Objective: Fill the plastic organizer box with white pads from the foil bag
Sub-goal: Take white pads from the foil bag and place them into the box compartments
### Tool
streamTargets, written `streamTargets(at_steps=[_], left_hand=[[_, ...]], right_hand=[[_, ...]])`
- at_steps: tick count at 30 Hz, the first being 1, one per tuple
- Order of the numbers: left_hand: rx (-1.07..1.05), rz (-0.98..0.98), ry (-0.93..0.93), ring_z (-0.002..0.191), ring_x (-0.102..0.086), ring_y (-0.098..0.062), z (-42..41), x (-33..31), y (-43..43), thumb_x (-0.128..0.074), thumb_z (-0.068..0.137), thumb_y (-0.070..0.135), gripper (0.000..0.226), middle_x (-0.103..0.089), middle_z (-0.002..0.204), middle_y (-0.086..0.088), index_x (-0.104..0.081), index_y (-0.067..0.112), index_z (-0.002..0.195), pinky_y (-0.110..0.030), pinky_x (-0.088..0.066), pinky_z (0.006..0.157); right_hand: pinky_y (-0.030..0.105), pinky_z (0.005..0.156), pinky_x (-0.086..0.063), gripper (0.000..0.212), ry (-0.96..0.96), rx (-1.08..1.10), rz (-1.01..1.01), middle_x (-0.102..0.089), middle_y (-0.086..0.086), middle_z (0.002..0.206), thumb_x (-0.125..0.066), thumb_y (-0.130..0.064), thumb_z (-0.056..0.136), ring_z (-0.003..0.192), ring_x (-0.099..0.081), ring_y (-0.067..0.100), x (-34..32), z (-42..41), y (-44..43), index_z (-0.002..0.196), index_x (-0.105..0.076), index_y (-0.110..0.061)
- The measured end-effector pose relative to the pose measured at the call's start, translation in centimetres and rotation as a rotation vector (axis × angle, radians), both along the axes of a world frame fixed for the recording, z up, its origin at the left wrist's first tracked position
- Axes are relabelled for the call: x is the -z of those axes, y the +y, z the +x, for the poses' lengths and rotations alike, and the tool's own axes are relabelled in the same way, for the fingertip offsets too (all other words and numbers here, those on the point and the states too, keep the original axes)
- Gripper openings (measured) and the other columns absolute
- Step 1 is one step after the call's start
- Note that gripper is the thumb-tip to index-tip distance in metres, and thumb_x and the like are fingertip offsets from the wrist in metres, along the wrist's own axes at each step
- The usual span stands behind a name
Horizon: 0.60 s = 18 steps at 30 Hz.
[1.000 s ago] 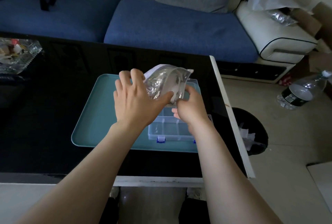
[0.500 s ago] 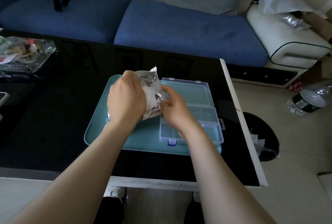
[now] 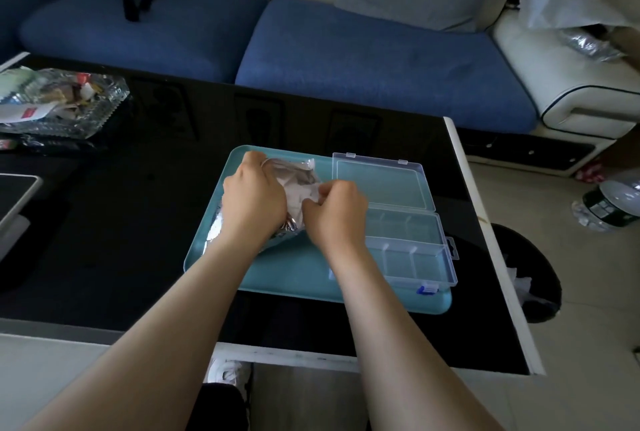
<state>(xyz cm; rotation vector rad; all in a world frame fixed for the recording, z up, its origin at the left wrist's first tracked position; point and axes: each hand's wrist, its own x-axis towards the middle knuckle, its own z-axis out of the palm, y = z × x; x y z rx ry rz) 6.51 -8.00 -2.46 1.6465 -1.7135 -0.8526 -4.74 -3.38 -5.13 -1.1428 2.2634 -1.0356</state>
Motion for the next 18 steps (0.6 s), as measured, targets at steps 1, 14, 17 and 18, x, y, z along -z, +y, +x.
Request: streamTargets(at_steps=[1, 14, 17, 18], left_hand=[[0.0, 0.005, 0.002, 0.092, -0.048, -0.023, 0.2, 0.0, -0.1, -0.034, 0.108, 0.018, 0.034, -0.06, 0.115, -0.008, -0.057, 0.011, 0.133, -0.035, -0.037, 0.079], [0.044, -0.043, 0.039, 0.108, -0.053, -0.028, -0.3, 1.2, -1.5, -0.035, 0.108, 0.013, 0.037, -0.064, 0.124, -0.012, -0.052, 0.011, 0.14, -0.039, -0.042, 0.089], [0.146, -0.124, 0.034, 0.126, -0.051, -0.028, -0.6, 1.4, -1.5, -0.042, 0.104, 0.013, 0.043, -0.059, 0.126, 0.0, -0.048, 0.018, 0.146, -0.052, -0.035, 0.112], [0.195, -0.154, 0.014, 0.135, -0.046, -0.026, -0.6, 1.5, -1.4, -0.047, 0.101, 0.019, 0.048, -0.056, 0.139, 0.001, -0.045, 0.025, 0.149, -0.054, -0.029, 0.117]], right_hand=[[0.028, 0.079, -0.047, 0.022, -0.03, 0.015, 0.009, -0.071, 0.012, 0.106, -0.07, -0.01, 0.092, 0.106, -0.064, 0.028, 0.0, 0.0, -0.2, 0.112, -0.071, -0.002], [0.036, 0.078, -0.062, 0.031, -0.095, 0.064, -0.147, -0.078, -0.007, 0.082, -0.086, -0.015, 0.083, 0.079, -0.075, 0.015, -0.9, -0.7, -0.5, 0.112, -0.077, -0.022], [0.024, 0.074, -0.057, 0.03, -0.11, 0.077, -0.198, -0.077, -0.01, 0.073, -0.087, -0.017, 0.085, 0.073, -0.074, 0.007, -1.1, -1.4, -0.4, 0.114, -0.077, -0.019], [0.02, 0.071, -0.056, 0.03, -0.132, 0.074, -0.204, -0.076, -0.01, 0.071, -0.087, -0.018, 0.086, 0.07, -0.073, 0.005, -1.2, -1.6, -0.3, 0.114, -0.077, -0.018]])
